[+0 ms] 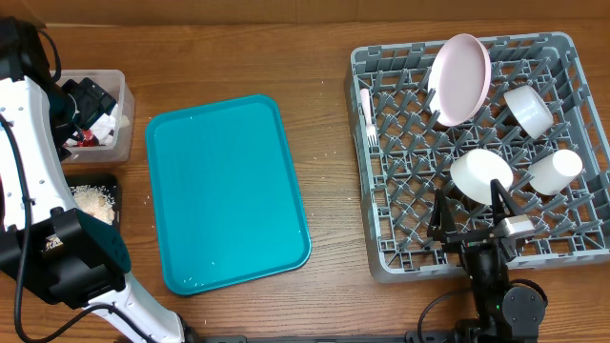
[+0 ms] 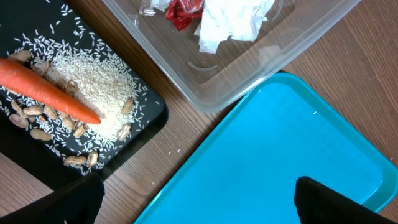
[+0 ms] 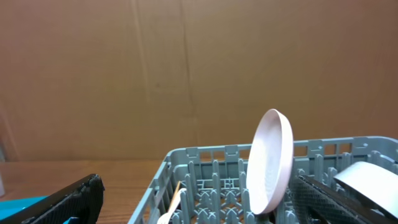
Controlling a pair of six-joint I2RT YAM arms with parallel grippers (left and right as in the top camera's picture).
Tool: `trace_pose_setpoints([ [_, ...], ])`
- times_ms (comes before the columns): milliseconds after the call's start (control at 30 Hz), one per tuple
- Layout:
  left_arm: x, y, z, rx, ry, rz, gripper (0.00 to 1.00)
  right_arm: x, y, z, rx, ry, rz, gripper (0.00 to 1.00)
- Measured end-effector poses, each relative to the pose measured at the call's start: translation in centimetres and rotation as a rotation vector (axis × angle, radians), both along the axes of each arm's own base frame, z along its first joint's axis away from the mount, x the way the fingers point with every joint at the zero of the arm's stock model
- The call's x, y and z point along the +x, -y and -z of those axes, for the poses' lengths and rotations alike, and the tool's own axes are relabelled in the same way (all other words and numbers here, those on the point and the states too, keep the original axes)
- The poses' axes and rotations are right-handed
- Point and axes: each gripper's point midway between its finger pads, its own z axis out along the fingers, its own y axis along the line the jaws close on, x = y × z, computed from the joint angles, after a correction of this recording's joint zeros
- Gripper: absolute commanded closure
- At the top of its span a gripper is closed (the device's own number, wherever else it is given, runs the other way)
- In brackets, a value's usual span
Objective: Sort waste into correct bins and load items into the dishwasher rack
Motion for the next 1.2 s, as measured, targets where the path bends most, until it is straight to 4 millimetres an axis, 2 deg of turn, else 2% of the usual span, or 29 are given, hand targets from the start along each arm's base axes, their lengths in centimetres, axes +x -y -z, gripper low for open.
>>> trace_pose_setpoints([
  [133, 0.0, 0.0, 0.0, 0.000, 0.000, 0.000, 0.00, 0.3, 0.4, 1.1, 0.004, -0.048, 0.024, 0.00],
  [433, 0.0, 0.0, 0.0, 0.000, 0.000, 0.000, 0.00, 0.6, 0.8, 5.5, 0.001, -0.228, 0.046, 0.00],
  [1200, 0.0, 0.0, 0.0, 0.000, 0.000, 0.000, 0.00, 0.6, 0.8, 5.5, 0.002, -0.226, 0.048, 0.00],
])
